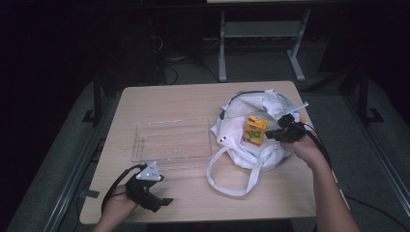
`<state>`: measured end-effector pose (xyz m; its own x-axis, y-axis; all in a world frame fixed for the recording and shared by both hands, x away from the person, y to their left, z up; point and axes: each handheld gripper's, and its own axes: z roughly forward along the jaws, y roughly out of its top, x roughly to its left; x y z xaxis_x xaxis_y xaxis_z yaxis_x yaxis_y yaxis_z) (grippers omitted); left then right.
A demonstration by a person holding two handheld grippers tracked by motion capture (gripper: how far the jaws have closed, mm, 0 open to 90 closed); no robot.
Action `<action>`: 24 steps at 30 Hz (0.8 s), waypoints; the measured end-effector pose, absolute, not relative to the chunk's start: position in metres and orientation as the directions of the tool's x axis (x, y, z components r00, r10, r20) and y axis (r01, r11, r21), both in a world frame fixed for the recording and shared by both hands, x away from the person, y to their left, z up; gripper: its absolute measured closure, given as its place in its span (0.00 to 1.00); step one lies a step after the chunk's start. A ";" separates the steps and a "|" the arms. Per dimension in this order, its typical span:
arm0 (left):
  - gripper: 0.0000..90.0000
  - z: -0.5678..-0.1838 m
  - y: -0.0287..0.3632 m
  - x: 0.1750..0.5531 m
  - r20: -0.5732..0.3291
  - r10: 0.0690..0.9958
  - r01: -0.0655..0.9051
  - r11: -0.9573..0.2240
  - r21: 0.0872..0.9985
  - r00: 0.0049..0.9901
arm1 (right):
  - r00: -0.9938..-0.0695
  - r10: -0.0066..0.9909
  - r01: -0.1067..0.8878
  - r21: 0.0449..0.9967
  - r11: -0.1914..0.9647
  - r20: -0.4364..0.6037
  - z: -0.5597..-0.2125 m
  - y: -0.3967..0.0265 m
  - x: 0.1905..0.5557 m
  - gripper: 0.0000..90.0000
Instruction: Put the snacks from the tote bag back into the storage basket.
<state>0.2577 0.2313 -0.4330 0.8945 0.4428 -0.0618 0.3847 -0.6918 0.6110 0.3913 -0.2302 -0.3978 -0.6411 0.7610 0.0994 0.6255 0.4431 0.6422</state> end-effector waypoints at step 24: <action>0.16 -0.432 0.230 0.257 -0.062 0.439 0.381 -0.692 0.613 0.896 | -0.696 0.711 0.601 0.625 0.498 0.103 -0.395 -0.216 0.382 1.00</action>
